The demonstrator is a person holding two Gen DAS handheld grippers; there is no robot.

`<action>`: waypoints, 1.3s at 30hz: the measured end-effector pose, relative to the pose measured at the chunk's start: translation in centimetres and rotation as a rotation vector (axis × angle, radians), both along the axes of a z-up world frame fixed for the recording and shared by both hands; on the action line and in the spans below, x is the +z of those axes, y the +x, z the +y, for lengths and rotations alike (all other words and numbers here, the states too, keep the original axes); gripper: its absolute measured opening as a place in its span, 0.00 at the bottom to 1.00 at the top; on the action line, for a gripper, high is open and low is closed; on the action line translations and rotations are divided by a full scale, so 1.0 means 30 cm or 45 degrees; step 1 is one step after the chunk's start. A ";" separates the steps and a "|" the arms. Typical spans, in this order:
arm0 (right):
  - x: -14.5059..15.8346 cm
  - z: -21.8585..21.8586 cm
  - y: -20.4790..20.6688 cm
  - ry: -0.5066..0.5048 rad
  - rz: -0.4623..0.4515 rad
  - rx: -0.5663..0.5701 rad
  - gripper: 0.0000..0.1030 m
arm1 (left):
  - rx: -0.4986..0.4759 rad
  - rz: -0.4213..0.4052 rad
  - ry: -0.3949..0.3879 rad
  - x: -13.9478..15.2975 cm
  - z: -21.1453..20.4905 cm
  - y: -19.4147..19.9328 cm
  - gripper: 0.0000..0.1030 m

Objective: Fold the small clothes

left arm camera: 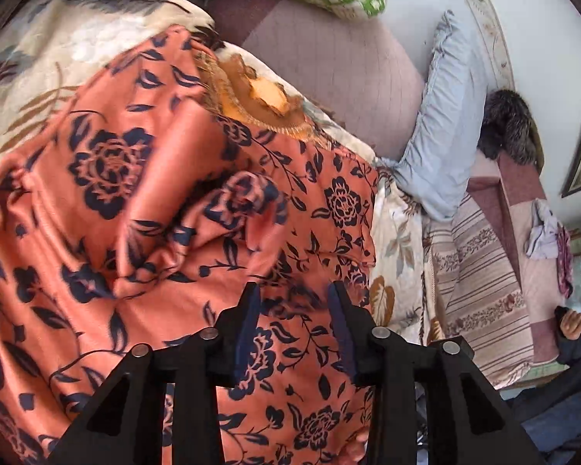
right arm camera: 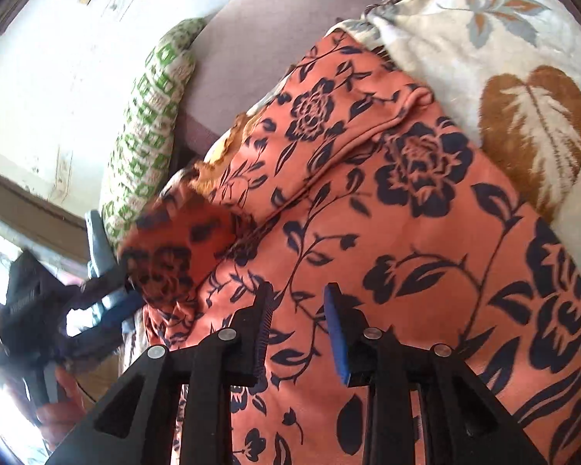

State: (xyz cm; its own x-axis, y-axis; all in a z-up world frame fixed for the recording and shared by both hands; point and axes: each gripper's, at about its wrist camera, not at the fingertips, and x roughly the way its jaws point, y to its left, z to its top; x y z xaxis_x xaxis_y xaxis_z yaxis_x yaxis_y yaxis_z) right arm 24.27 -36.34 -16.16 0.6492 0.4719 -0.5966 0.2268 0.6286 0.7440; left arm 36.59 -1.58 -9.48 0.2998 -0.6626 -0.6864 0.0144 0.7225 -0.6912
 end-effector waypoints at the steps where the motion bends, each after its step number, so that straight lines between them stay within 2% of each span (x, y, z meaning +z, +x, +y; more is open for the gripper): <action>1: 0.005 -0.011 -0.002 0.018 -0.005 -0.018 0.40 | 0.052 -0.005 -0.004 0.003 0.058 -0.015 0.50; 2: 0.012 -0.013 -0.004 0.032 -0.005 -0.030 0.44 | 0.102 0.001 -0.002 -0.001 0.114 -0.032 0.54; 3: 0.018 -0.013 -0.004 0.050 -0.003 -0.031 0.48 | 0.143 0.016 -0.014 -0.004 0.167 -0.031 0.54; 6: 0.017 0.021 0.016 0.115 0.008 -0.002 0.51 | 0.257 0.048 -0.046 -0.016 0.291 -0.034 0.54; 8: -0.009 0.041 0.013 0.159 0.053 0.014 0.56 | 0.287 0.062 -0.059 -0.026 0.334 -0.037 0.54; 12: -0.078 0.074 -0.001 0.247 0.160 -0.019 0.57 | 0.296 0.102 -0.091 -0.073 0.333 -0.058 0.54; 14: -0.070 0.090 0.010 0.232 0.143 -0.027 0.58 | 0.300 0.146 -0.102 -0.113 0.308 -0.071 0.54; 17: -0.083 0.124 0.064 0.293 0.141 0.010 0.58 | 0.305 0.234 -0.105 -0.198 0.270 -0.056 0.54; 18: -0.095 0.135 0.083 0.282 0.172 0.005 0.58 | 0.318 0.264 -0.107 -0.228 0.259 -0.042 0.54; 21: -0.093 0.148 0.112 0.264 0.143 -0.031 0.57 | 0.358 0.318 -0.100 -0.299 0.243 -0.003 0.52; 22: -0.086 0.155 0.128 0.227 0.135 -0.016 0.43 | 0.366 0.314 -0.107 -0.308 0.239 0.009 0.48; 23: -0.081 0.162 0.146 0.192 0.131 0.016 0.27 | 0.380 0.301 -0.105 -0.302 0.236 0.018 0.35; 24: -0.080 0.169 0.167 0.178 0.136 0.064 0.09 | 0.381 0.279 -0.102 -0.293 0.232 0.031 0.26; 25: -0.069 0.163 0.180 0.161 0.129 0.080 0.09 | 0.378 0.264 -0.100 -0.279 0.228 0.043 0.17; 28: 0.051 0.078 0.225 0.108 -0.024 0.056 0.08 | 0.411 0.153 -0.129 -0.195 0.241 0.063 0.12; 30: 0.166 -0.015 0.256 0.058 -0.166 -0.010 0.08 | 0.441 0.060 -0.184 -0.130 0.254 0.071 0.11; 32: 0.247 -0.100 0.294 -0.028 -0.245 -0.075 0.08 | 0.457 0.006 -0.194 -0.095 0.252 0.083 0.12; 35: 0.243 -0.188 0.373 -0.102 -0.216 -0.121 0.08 | 0.433 0.014 -0.178 -0.127 0.217 0.114 0.12; 39: 0.141 -0.230 0.442 -0.207 -0.107 -0.121 0.09 | 0.415 0.096 -0.127 -0.222 0.173 0.141 0.11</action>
State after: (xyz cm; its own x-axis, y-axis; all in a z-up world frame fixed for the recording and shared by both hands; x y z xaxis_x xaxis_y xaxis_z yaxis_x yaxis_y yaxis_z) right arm 37.53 -43.25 -11.92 0.7368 0.3080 -0.6019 0.2323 0.7208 0.6531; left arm 40.83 3.62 -16.15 0.4579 -0.6052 -0.6512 -0.2596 0.6095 -0.7490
